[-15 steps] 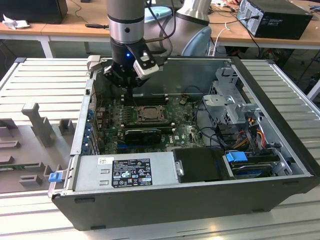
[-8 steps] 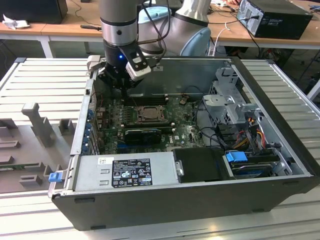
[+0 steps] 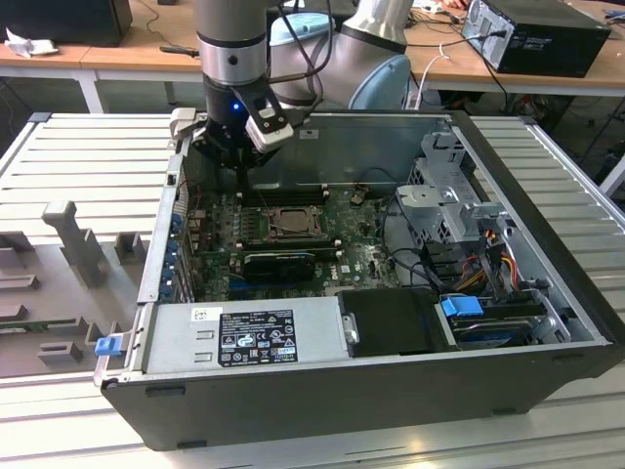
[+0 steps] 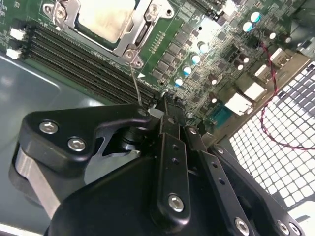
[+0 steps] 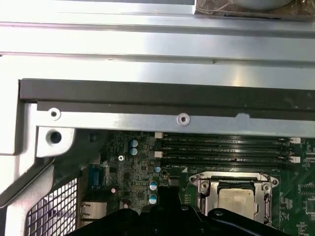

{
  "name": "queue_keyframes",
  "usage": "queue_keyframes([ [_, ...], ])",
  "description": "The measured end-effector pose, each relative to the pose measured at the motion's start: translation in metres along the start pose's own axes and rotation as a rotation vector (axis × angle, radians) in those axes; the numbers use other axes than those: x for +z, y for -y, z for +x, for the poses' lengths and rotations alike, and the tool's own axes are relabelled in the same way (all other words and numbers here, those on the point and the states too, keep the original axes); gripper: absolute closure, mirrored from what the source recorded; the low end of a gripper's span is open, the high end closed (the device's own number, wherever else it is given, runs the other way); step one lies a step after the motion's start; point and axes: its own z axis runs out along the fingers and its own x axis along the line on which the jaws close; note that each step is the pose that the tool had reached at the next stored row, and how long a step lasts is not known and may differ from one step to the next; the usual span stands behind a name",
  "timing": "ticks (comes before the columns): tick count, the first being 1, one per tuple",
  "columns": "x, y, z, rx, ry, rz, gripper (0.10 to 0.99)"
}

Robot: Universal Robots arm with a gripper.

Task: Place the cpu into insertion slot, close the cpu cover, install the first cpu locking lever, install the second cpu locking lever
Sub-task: 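Install the first cpu locking lever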

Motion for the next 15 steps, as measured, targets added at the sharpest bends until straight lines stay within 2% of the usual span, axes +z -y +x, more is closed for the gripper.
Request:
queue_keyframes([
  [7,0.0002,-0.0025,-0.0022,0.000,-0.0002,0.000,0.980],
  [15,0.0003,-0.0022,-0.0113,0.000,0.0001,0.000,0.980],
])
